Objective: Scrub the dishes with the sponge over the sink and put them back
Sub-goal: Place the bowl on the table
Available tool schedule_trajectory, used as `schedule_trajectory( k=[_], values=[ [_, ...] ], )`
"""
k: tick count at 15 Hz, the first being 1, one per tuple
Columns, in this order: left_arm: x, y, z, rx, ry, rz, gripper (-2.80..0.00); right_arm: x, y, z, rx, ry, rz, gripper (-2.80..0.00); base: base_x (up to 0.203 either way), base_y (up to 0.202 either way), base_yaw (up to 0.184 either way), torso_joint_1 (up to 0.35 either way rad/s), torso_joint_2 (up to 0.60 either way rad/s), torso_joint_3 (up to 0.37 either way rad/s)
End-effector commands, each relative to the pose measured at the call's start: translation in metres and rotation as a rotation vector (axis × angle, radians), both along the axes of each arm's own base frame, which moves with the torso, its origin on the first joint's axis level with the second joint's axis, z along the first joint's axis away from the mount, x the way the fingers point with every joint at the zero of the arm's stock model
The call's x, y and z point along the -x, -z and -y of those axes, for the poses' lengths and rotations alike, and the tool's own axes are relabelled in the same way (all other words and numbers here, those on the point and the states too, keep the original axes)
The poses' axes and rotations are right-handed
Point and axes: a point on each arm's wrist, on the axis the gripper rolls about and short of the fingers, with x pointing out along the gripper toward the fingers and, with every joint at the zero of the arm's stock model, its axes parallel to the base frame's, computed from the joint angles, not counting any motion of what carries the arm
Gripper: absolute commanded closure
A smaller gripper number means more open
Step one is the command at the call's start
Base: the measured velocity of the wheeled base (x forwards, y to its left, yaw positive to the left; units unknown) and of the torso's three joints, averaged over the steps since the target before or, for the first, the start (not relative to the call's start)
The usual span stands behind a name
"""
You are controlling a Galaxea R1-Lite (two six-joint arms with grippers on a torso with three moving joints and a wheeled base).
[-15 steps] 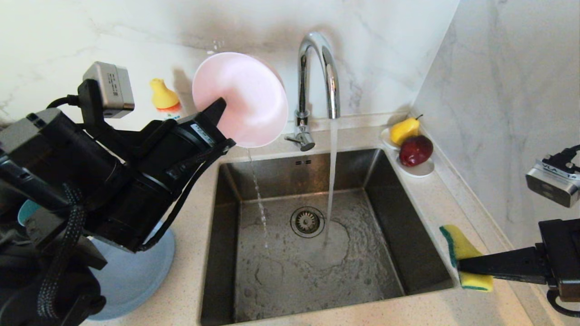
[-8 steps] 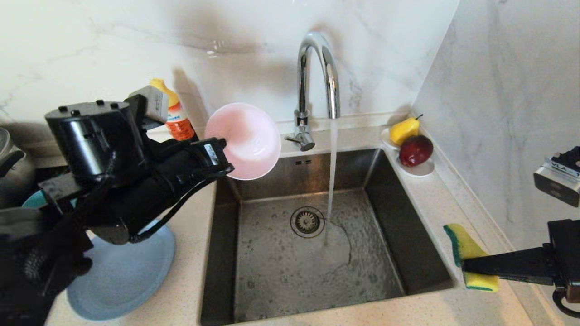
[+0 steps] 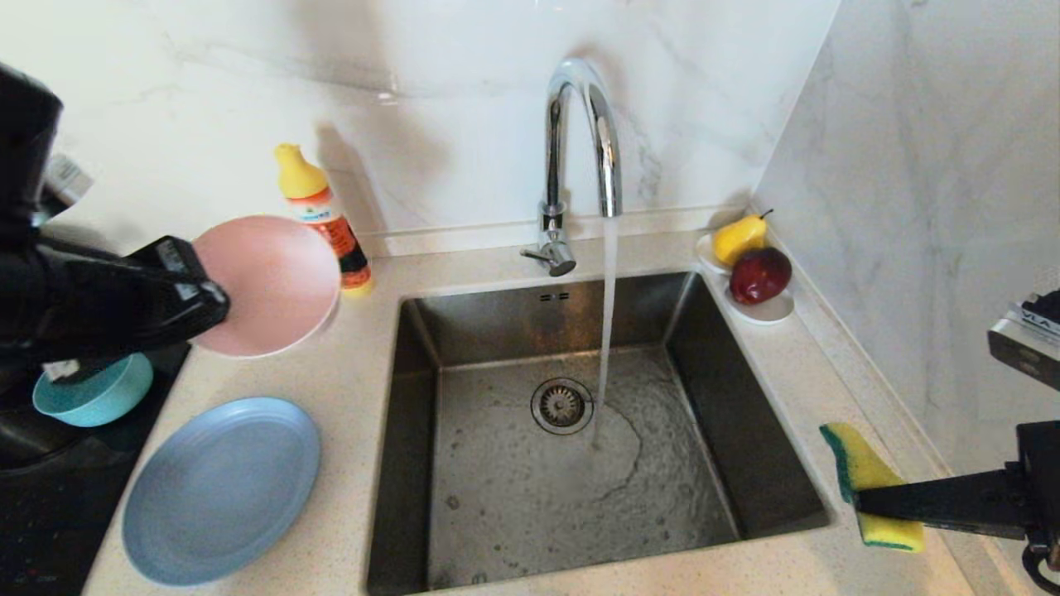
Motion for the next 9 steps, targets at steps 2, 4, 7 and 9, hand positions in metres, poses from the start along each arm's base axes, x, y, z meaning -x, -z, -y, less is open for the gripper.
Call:
schedule_trajectory(
  k=[2, 4, 7, 9],
  values=[
    [0.016, 0.007, -0.052, 0.049, -0.287, -0.108, 0.0, -0.004, 0.005, -0.002, 0.006, -0.004, -0.028, 0.0, 0.0, 0.0, 0.0, 0.0, 0.0, 0.0],
    [0.021, 0.013, -0.079, 0.085, -0.425, -0.131, 0.0, -0.008, 0.007, -0.003, 0.011, -0.005, -0.04, 0.0, 0.0, 0.0, 0.0, 0.0, 0.0, 0.0],
    [0.023, 0.025, -0.129, 0.176, -0.605, -0.178, 0.0, -0.012, 0.009, -0.005, 0.015, -0.005, -0.051, 0.0, 0.0, 0.0, 0.0, 0.0, 0.0, 0.0],
    [0.021, 0.048, -0.161, 0.233, -0.699, -0.264, 0.0, -0.014, 0.011, -0.006, 0.02, -0.004, -0.062, 0.0, 0.0, 0.0, 0.0, 0.0, 0.0, 0.0]
  ],
)
